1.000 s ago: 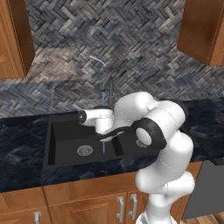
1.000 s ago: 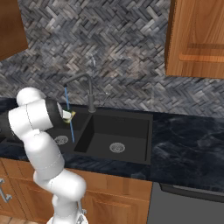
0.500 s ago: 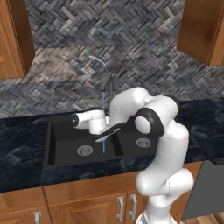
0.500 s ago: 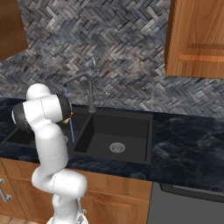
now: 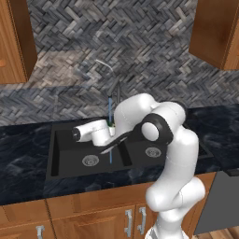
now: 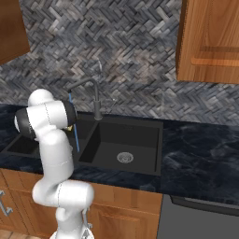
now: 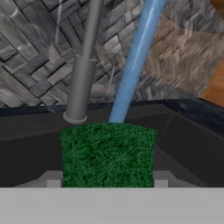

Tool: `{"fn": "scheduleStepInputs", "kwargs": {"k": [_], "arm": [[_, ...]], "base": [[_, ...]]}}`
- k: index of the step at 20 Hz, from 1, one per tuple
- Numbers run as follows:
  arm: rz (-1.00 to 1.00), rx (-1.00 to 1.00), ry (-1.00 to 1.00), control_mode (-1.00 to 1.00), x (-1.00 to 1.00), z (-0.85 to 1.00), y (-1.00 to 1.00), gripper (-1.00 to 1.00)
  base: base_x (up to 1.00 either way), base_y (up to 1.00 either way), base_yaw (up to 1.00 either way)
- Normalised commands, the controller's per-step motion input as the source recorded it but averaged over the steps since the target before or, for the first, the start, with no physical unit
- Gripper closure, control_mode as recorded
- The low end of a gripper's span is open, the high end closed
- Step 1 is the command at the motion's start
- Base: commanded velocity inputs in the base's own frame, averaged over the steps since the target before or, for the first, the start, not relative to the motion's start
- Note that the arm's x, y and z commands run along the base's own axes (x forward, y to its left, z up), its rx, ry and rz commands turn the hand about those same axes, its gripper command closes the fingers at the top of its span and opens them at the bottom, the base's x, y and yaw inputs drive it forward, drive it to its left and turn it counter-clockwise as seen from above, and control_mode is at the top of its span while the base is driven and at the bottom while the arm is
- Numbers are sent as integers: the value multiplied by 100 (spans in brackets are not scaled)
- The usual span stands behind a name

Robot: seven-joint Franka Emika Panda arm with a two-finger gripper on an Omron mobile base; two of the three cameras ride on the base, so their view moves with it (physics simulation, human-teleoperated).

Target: Soak the sponge with water for a few seconds and then drop it inside the sink.

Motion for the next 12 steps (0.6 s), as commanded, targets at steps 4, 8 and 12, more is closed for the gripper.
{"fn": "scheduleStepInputs", "kwargs": {"k": [4, 8, 12], "arm": [[0, 0, -19, -100, 0, -1, 0, 100], [0, 0, -8, -100, 0, -8, 0, 100], [0, 0, 1, -100, 1, -1, -20, 100]], "base": [[0, 0, 0], [0, 0, 0], [0, 0, 0]]}}
